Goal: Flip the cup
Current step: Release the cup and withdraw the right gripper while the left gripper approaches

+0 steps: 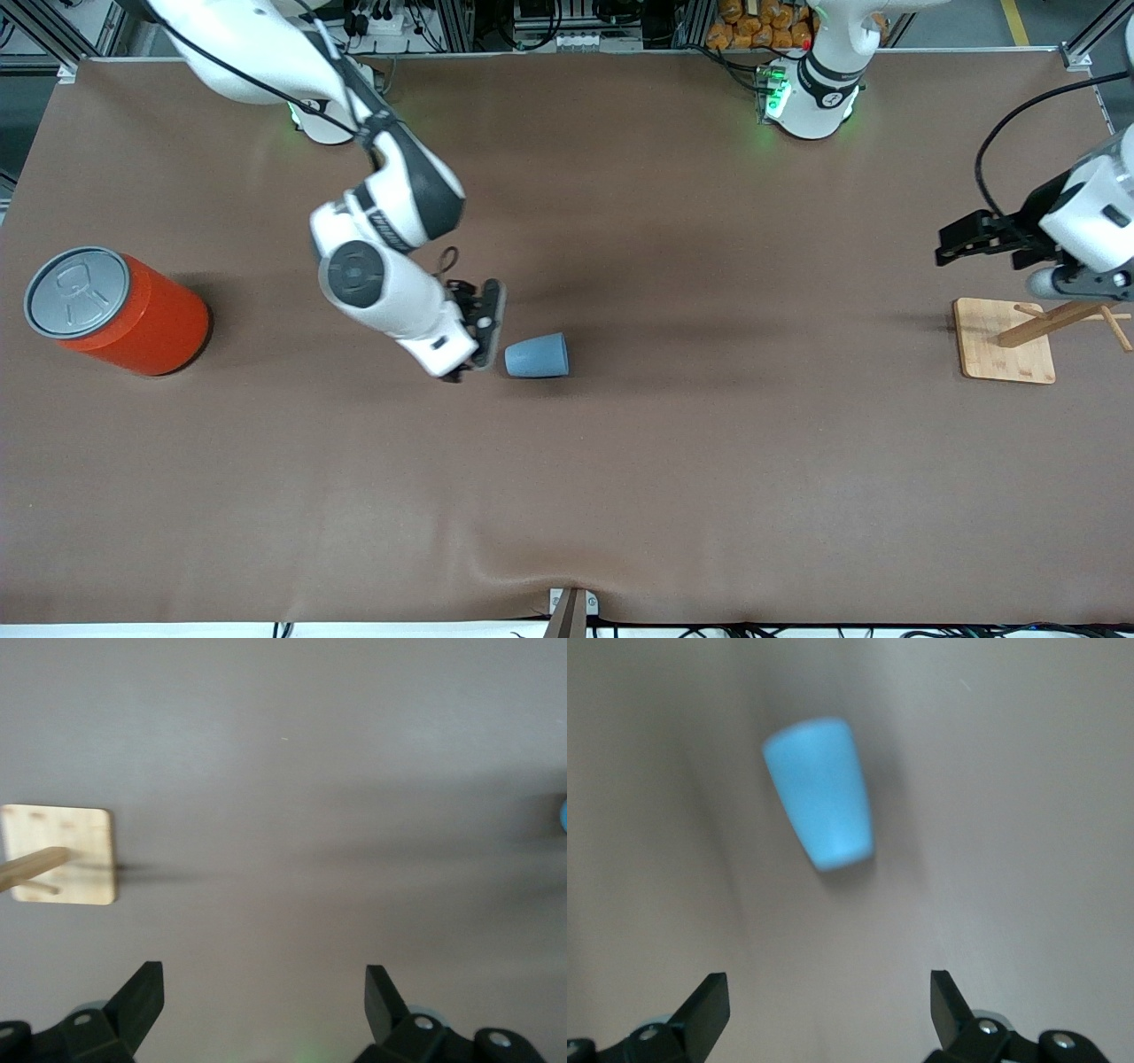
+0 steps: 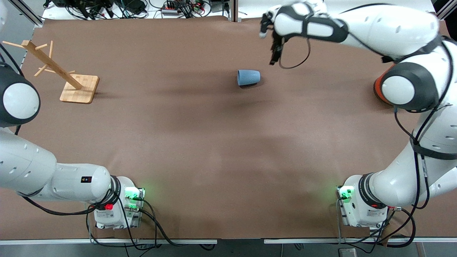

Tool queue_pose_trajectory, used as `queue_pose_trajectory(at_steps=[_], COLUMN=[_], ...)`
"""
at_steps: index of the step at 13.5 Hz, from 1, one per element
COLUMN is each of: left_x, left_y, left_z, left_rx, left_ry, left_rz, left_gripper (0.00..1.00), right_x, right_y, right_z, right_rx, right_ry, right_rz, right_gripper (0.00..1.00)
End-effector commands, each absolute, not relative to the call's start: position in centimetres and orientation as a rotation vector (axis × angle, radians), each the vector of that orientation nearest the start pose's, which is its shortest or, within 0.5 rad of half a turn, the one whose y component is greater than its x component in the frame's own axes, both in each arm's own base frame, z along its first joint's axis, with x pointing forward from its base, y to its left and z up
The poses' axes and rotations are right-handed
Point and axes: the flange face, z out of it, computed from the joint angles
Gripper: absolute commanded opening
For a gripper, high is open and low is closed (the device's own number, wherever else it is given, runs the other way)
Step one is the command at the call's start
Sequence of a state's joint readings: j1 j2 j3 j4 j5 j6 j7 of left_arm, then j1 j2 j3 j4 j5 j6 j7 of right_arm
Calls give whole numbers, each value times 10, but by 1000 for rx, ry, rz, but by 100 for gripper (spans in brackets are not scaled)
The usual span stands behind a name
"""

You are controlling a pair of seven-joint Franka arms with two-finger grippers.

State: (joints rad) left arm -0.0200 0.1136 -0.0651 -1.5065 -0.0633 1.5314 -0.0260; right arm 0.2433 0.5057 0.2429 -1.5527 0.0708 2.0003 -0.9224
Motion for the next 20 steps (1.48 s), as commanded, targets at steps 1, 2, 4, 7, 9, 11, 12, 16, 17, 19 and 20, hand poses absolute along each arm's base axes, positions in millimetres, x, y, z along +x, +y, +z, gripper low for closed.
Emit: queue_pose_trajectory(at_steps=[1, 2, 4, 7, 9, 11, 12, 16, 17, 19, 20], left_x=[580, 587, 602, 625, 631, 635, 636, 635, 634, 633, 635], left_y=[-93, -105, -123, -144, -169, -203, -225, -288, -294, -306, -307], left_z=[579, 560, 516, 460, 437, 414, 400, 334, 316, 278, 260], left_rx=[-3250, -3304, -3458, -3623, -3722, -3798, -3828, -3951, -3967, -4005, -4056], left_ry=[179, 187, 167, 92, 54, 11, -3, -25, -13, -34, -21], left_rz=[209, 279, 461, 628, 721, 767, 781, 825, 834, 843, 806], left_gripper=[100, 100, 100, 100, 100, 100, 100, 100, 100, 100, 100], right_x=[639, 648, 660, 666, 656, 647, 644, 602, 592, 581, 575], right_y=[218, 185, 130, 87, 83, 80, 73, 40, 27, 5, -4], right_z=[402, 412, 424, 441, 463, 485, 494, 554, 567, 583, 587], right_rx=[-2409, -2439, -2492, -2570, -2673, -2753, -2774, -2890, -2918, -2951, -2945], right_ry=[-1680, -1615, -1510, -1382, -1216, -1070, -1034, -887, -836, -714, -605], right_rz=[94, 120, 134, 97, 136, 138, 130, 122, 139, 141, 167], right_gripper=[100, 100, 100, 100, 100, 100, 100, 100, 100, 100, 100])
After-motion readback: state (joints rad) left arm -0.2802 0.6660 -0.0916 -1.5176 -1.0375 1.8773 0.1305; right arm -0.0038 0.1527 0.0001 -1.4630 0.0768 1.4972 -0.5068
